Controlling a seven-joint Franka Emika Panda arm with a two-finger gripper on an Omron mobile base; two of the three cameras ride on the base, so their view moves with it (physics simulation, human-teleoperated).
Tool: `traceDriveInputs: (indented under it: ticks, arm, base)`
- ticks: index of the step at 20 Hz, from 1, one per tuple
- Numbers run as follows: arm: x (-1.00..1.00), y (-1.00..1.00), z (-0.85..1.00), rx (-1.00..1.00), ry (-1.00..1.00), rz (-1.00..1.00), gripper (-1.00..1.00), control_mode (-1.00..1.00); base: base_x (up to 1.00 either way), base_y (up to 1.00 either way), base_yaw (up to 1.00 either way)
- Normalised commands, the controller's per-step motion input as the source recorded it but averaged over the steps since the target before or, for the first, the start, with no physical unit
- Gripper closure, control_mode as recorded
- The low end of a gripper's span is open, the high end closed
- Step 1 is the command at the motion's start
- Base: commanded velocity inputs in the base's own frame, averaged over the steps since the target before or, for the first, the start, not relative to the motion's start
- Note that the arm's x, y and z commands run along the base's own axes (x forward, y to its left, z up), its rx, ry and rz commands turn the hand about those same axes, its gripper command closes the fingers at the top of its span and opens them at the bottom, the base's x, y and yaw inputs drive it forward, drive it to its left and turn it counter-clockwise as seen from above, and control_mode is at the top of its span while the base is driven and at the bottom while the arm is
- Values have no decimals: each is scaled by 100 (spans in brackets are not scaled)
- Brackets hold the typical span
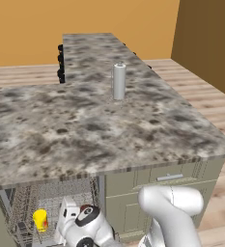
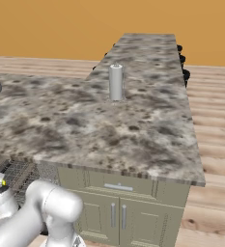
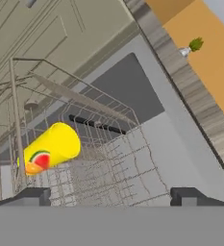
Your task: Pick up the cup and bowl from the counter, place them in the dishwasher, and close the dishwasher door.
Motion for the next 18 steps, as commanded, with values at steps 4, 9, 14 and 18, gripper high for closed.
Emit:
traceDriveInputs:
  ticks: [4,9,14,18]
  arm:
    - [-76,29,-23,25,0,0,-100,-100]
    - [-78,24,-3,23,0,0,-100,-100]
    - [-74,18,-3,19,-1,0,-100,-100]
    - [-61,14,-2,18,0,0,-100,-100]
  base:
    - [0,0,0]
    - [0,0,0]
    - [0,0,0]
    - [0,0,0]
